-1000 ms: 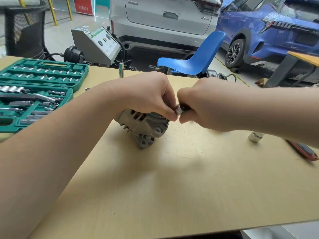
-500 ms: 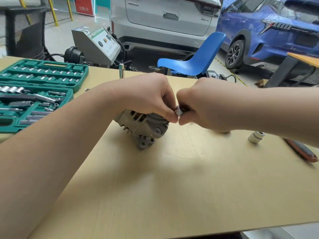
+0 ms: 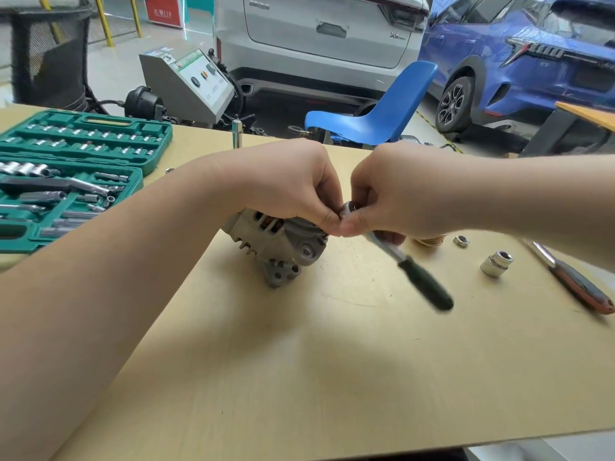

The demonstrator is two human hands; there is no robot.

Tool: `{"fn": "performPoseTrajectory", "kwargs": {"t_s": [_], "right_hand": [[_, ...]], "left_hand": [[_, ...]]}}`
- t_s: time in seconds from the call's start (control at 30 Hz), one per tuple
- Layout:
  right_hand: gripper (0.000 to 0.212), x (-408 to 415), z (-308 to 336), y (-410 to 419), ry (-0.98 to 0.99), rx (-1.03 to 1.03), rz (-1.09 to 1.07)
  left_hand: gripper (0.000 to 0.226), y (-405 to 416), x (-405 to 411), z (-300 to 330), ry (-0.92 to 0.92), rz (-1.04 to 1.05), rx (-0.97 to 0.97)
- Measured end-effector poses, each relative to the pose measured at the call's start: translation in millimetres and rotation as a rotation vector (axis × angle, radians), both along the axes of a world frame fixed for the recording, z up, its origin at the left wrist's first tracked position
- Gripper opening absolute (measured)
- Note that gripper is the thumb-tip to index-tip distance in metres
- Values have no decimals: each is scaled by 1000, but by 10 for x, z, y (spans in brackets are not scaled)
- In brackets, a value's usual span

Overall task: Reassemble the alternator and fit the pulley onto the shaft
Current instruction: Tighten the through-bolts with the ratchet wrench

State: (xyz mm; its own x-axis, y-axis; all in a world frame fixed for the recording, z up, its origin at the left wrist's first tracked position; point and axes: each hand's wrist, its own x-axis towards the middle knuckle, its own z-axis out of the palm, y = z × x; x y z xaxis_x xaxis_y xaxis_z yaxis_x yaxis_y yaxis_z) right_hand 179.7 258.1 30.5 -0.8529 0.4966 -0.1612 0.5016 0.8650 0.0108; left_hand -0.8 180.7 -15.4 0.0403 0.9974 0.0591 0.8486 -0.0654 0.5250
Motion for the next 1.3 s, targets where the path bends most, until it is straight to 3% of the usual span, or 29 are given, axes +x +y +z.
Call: {"fn": "performPoseTrajectory", "kwargs": {"t_s": [0.07,0.13,0.17,0.2,0.3,0.4,0.43,0.87,1.0,1.2,1.3], "right_hand": [[24,58,-15,-16,-82,381,341],[24,111,-28,35,-174,509,566],[22,121,-24,45,-173,511,579],[22,123,-13,48,-115,465,535],[44,87,-26,-13,27,156,113],[44,52,-68,-89,216,-446,-268],[44,49,-69,-92,261,-532,-319],[44,136,-47,-220,220,-237,-265],[40,160,-49,-231,207,-56,-117],[9,177,79,0,-114,430,604],[8,97,142,33,-131,474,722]], "left_hand": [[9,-7,2,11,-10,5,-12],[9,-14,2,23,-23,1,-29],[8,-11,2,23,-19,-2,-28],[7,-14,8,21,-9,-1,-21],[10,-20,29,7,-1,13,-5],[14,-25,42,13,-21,22,-11],[12,-23,38,15,-20,19,-14],[12,-46,55,12,44,33,12],[18,-53,55,21,25,37,19],[6,-60,58,17,1,27,-13],[4,-69,46,19,2,26,-22]]}}
